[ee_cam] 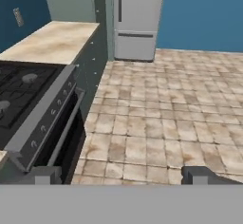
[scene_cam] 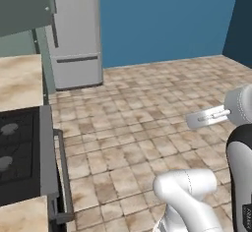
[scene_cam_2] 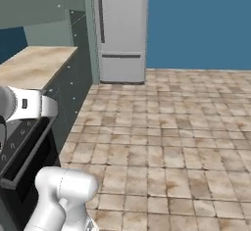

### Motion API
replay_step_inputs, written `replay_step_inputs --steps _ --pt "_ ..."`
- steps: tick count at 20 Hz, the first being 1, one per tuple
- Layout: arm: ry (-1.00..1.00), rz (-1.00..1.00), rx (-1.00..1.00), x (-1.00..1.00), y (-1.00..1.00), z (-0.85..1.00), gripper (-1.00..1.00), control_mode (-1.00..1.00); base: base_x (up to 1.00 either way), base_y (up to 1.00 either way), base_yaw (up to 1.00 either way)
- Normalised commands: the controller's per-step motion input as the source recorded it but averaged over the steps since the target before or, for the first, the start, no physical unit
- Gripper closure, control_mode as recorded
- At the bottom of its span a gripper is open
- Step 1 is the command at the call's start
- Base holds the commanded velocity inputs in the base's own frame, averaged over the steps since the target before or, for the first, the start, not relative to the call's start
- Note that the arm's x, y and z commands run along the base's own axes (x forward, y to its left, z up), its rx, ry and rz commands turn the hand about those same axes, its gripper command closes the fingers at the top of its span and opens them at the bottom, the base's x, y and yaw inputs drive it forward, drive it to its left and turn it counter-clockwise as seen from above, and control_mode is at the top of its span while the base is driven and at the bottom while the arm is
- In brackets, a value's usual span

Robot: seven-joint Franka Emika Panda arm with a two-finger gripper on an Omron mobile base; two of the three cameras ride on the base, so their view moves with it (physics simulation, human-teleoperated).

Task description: Close all open cabinet doors.

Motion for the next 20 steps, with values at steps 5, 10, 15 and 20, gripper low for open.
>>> replay_step_inputs --steps 5,10,15,20 --pt "0.0 0.0 0.0 0.0 0.0 0.0 -1.0 1.0 0.77 0.0 -0.16" --pt "0.0 0.0 0.0 0.0 0.0 0.0 -1.0 1.0 0.81 0.0 -0.11" --pt "0.0 0.0 0.0 0.0 0.0 0.0 -1.0 1.0 0.85 0.0 -0.03" --pt "0.0 0.0 0.0 0.0 0.0 0.0 -1.0 1.0 0.9 0.0 0.0"
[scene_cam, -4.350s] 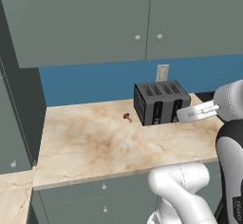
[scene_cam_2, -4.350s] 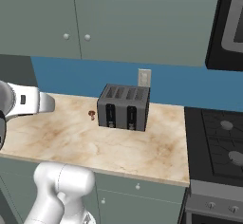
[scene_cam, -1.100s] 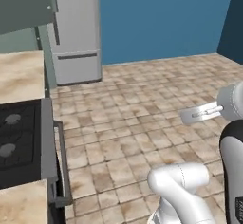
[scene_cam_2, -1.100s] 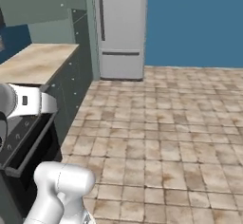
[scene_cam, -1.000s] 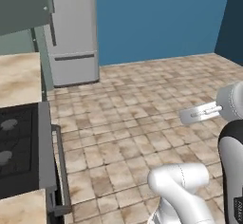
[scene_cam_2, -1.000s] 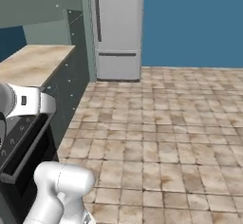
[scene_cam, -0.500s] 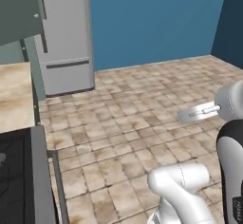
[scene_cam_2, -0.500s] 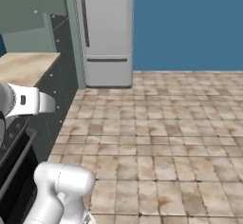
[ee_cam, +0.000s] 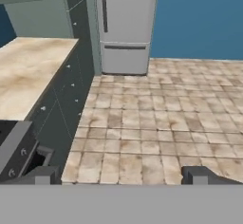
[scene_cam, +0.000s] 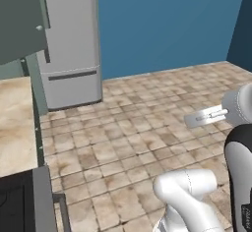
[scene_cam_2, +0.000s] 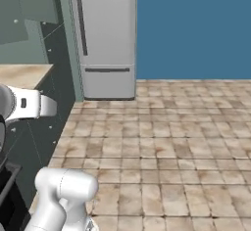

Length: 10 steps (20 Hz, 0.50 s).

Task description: Close all open cabinet doors.

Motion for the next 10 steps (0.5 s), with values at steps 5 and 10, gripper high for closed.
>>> replay_step_inputs --steps 5,10 --pt "0.0 0.0 0.0 0.0 0.0 0.0 -1.0 1.0 0.94 0.0 0.0" --pt "0.0 0.0 0.0 0.0 0.0 0.0 -1.0 1.0 0.94 -0.03 0.0"
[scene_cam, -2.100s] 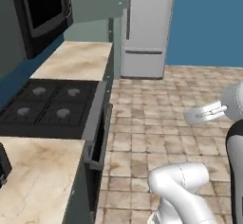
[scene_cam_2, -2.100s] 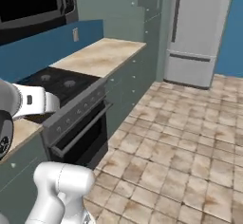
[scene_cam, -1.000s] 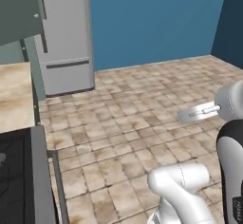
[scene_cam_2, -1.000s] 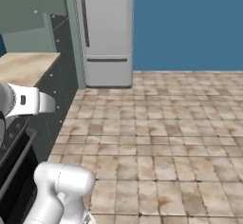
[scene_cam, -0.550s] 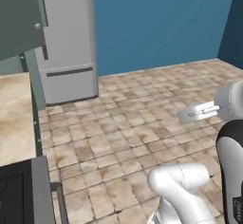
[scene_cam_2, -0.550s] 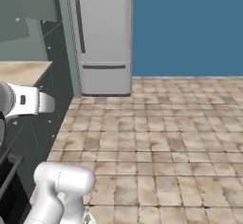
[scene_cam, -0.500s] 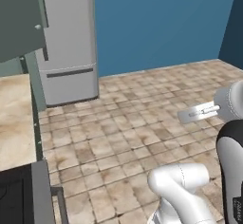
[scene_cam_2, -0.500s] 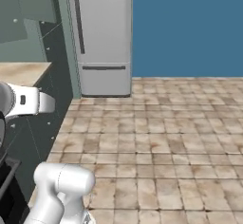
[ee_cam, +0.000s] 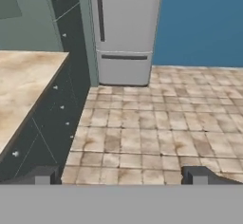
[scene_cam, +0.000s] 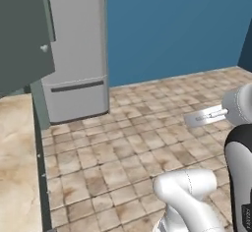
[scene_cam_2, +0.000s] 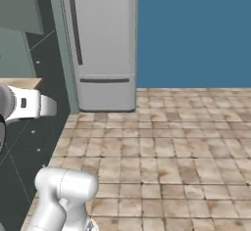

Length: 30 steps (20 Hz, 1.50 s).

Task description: Close all open cabinet doors.

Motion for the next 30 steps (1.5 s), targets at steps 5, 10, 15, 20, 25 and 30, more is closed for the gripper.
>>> replay_step_inputs --steps 5,10,15,20,25,30 --pt "0.0 0.0 0.0 0.0 0.0 0.0 -1.0 1.0 0.94 -0.05 0.0" --pt "0.0 0.0 0.0 0.0 0.0 0.0 -1.0 1.0 0.94 -0.08 0.03" --pt "0.0 0.0 0.0 0.0 0.0 0.0 -1.0 1.0 0.73 -0.03 0.41" --pt "0.0 0.0 0.0 0.0 0.0 0.0 -1.0 1.0 0.5 -0.07 0.7" --pt "0.0 0.0 0.0 0.0 0.0 0.0 -1.0 1.0 0.51 -0.08 0.68" --pt "0.0 0.0 0.0 0.0 0.0 0.0 -1.0 1.0 0.53 -0.15 0.57"
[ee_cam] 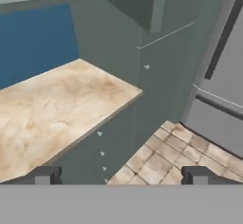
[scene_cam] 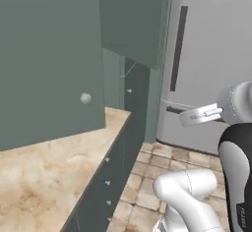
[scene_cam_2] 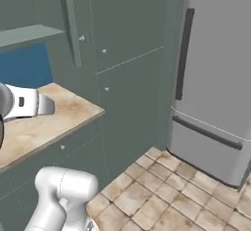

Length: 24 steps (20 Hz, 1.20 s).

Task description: Close all open cabinet doors.

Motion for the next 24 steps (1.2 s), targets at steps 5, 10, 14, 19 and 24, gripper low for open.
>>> replay_step_inputs --steps 5,10,14,19,24 --pt "0.0 0.0 0.0 0.0 0.0 0.0 -1.0 1.0 0.48 -0.21 0.52" --pt "0.0 0.0 0.0 0.0 0.0 0.0 -1.0 1.0 0.27 -0.15 0.72" --pt "0.0 0.0 0.0 0.0 0.0 0.0 -1.0 1.0 0.22 -0.16 0.73" --pt "0.0 0.0 0.0 0.0 0.0 0.0 -1.0 1.0 0.53 -0.37 0.26" --pt "0.0 0.0 0.0 0.0 0.0 0.0 -1.0 1.0 0.43 -0.5 0.0"
